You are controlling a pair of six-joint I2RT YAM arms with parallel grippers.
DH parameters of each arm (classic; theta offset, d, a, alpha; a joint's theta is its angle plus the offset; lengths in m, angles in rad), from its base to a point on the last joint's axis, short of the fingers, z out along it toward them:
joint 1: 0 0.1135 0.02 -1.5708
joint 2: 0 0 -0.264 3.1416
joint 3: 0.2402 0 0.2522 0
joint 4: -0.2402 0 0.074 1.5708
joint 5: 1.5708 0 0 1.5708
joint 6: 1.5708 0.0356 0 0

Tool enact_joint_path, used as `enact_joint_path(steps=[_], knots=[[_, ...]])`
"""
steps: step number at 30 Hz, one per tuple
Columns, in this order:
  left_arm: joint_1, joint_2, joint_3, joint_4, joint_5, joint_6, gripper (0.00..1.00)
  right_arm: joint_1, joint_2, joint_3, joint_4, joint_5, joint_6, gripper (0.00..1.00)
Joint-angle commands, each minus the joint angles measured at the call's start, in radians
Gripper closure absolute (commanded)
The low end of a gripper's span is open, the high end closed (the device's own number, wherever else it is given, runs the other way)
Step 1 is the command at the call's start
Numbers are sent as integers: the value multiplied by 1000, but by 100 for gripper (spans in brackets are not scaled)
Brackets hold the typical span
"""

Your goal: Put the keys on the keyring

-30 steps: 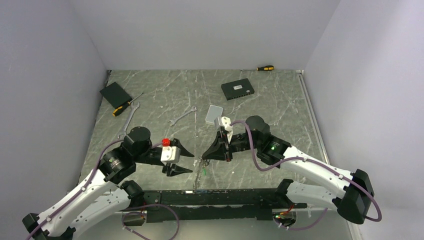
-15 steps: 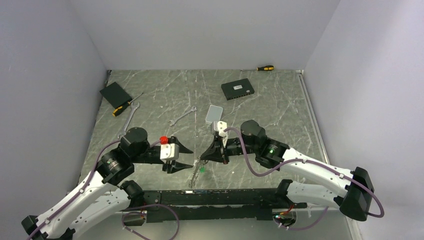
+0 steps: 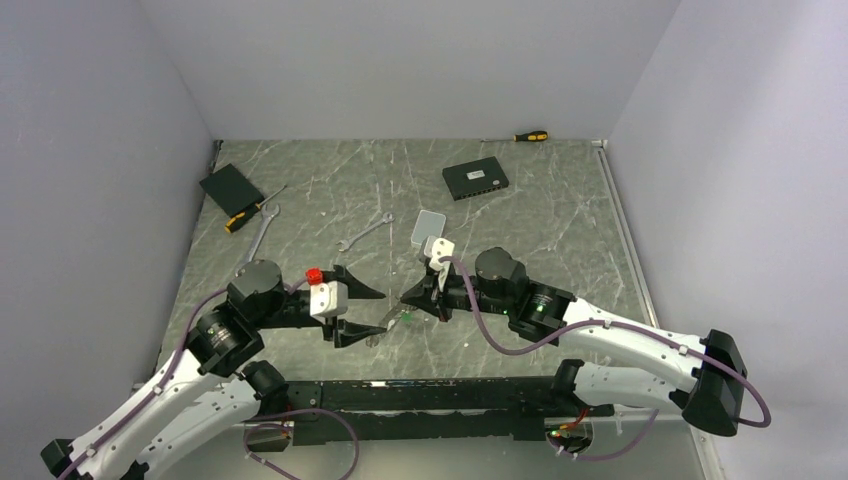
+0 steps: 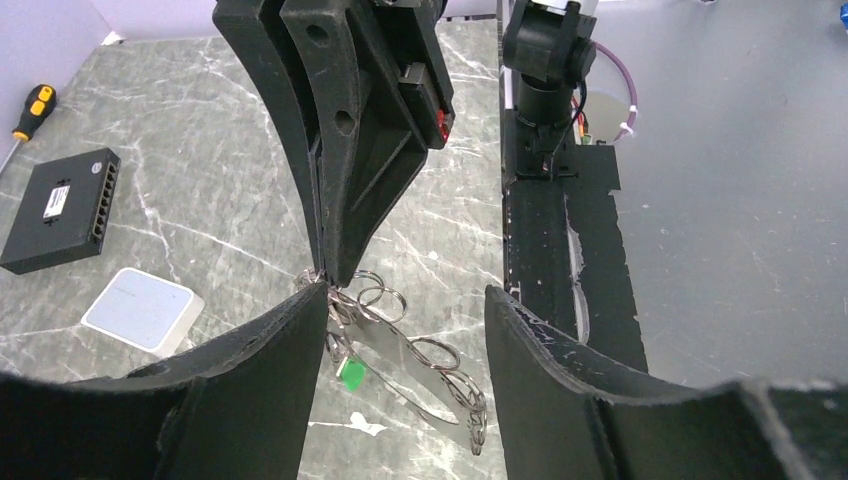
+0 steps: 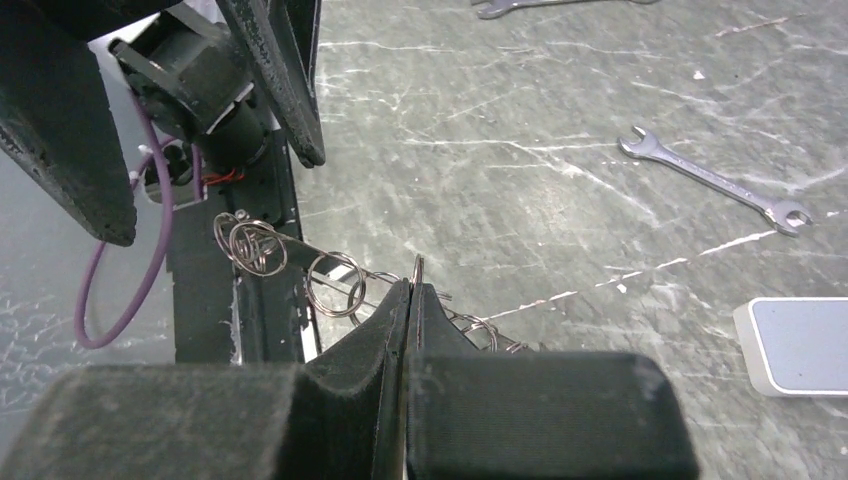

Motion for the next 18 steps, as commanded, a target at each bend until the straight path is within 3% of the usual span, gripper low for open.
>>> enact_joint_path(steps=[1,8,12,15,18], knots=[[4,34,5,20,-24,-22,37,12,-22,38,48,76,12,100],[5,104,50,-30,-51,-8,47,16,-46,18,70,6,-2,100],[10,60,43,-23,-84,-6,51,16,-47,3,69,-101,-88,100],[14,25,26,-3,-93,-7,58,16,-51,-5,78,-130,-101,100],[13,29,23,-14,-78,1,59,16,-58,-10,91,-131,-95,100]])
